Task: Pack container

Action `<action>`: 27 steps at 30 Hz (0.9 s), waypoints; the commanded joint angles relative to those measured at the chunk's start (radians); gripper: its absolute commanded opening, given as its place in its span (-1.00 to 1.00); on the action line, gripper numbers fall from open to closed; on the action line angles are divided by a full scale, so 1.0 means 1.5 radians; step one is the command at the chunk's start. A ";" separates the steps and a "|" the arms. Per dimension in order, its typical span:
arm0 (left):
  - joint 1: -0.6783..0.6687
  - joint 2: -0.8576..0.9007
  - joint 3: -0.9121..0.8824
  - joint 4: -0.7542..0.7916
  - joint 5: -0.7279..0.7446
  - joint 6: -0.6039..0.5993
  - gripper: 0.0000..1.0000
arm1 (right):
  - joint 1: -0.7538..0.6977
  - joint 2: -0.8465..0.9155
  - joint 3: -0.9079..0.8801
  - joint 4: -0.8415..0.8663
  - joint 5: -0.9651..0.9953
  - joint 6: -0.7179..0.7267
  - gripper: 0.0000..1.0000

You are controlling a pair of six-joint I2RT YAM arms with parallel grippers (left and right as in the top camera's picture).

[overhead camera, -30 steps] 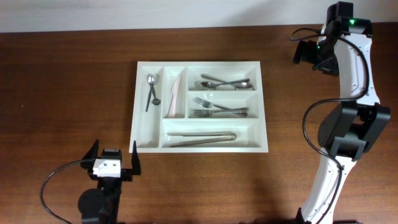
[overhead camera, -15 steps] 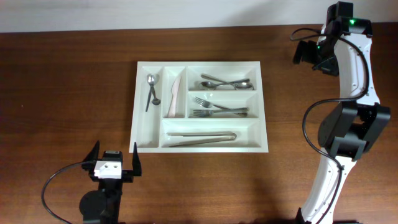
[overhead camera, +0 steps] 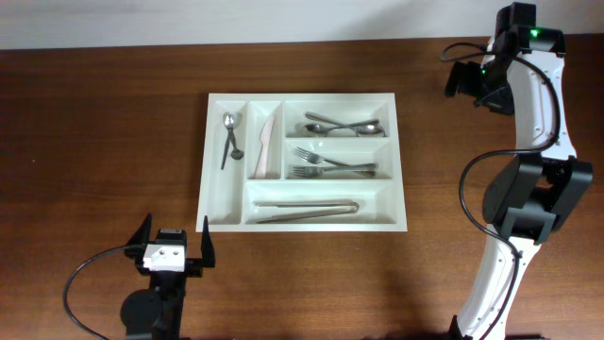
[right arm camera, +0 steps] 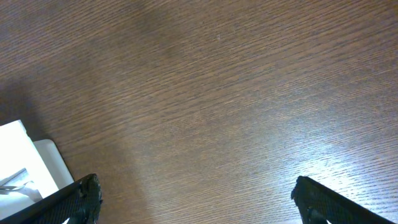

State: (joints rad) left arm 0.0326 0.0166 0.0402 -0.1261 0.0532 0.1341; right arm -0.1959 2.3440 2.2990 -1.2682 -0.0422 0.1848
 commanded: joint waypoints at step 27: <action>-0.003 0.228 -0.006 0.003 -0.006 -0.011 0.99 | -0.001 -0.025 0.011 0.000 0.001 0.008 0.98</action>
State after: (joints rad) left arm 0.0326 0.3214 0.0399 -0.1249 0.0528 0.1303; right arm -0.1959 2.3440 2.2990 -1.2682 -0.0422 0.1844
